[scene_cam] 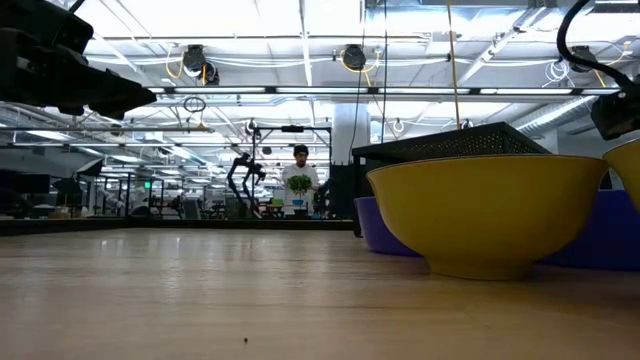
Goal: Pick & Place Mini bowls
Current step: Put the top right patterned yellow bowl on the shelf
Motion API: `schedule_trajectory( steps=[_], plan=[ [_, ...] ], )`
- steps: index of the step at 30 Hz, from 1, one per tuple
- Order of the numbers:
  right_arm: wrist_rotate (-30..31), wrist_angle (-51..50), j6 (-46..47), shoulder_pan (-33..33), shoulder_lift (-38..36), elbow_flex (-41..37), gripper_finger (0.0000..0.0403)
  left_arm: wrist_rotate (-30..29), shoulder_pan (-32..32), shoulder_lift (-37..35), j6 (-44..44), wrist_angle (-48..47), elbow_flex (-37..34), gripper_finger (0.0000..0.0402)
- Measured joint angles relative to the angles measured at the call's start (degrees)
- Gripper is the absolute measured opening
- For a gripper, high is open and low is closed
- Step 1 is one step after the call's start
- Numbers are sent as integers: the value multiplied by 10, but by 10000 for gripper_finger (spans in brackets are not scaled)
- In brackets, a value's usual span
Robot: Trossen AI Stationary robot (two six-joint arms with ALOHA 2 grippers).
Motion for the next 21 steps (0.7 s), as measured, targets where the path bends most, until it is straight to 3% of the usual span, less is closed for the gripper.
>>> schedule_trajectory(
  steps=[8,21],
  plan=[
    [-17,8,-14,0,0,0,171,0,0,0,0,0,0,198],
    [-17,8,-18,0,0,0,85,0,0,0,0,0,0,198]
  ],
)
